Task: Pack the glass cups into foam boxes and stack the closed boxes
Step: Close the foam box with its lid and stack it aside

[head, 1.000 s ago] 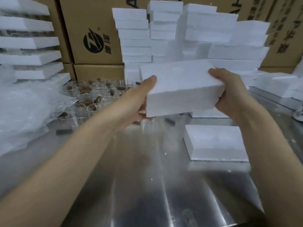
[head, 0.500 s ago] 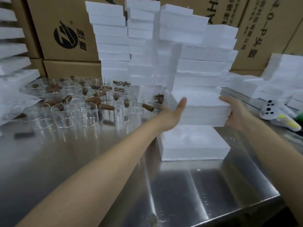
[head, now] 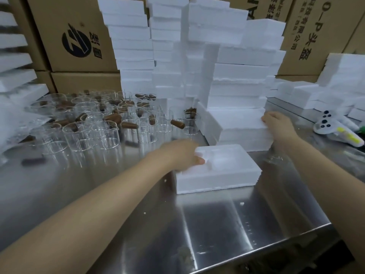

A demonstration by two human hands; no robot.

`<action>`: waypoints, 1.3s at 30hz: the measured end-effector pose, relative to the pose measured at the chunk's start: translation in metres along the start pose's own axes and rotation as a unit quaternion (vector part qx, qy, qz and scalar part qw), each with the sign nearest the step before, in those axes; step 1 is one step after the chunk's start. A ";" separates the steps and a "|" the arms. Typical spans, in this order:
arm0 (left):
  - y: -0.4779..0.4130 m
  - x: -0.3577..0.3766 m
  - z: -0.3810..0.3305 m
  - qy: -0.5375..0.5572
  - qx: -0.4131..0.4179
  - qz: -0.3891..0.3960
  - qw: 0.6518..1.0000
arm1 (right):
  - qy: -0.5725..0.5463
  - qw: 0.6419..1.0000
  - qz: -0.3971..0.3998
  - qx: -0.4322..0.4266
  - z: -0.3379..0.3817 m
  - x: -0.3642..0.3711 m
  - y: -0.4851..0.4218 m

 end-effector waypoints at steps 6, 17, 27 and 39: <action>0.036 0.000 0.013 -0.002 -0.006 0.000 1.000 | 0.141 0.970 -0.130 -0.151 0.046 -0.007 0.043; 0.132 -0.017 0.092 0.230 -0.061 -0.253 0.938 | 0.170 0.870 -0.049 -0.461 0.120 0.128 0.175; 0.176 -0.032 0.149 0.150 -0.143 -0.243 0.948 | 0.425 0.812 -0.022 -0.400 0.195 0.257 0.074; 0.196 -0.053 0.185 0.024 -0.230 -0.199 0.952 | 0.391 0.825 -0.030 -0.407 0.222 0.298 0.060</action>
Point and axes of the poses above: each hand's wrist, its own y-axis away from the middle knuckle, its own x-axis out of the palm, z = x × y, the point moved 10 cm from there along -y, towards the middle knuckle, and after that the axes turned 11 degrees about x, right-handed, at the moved point
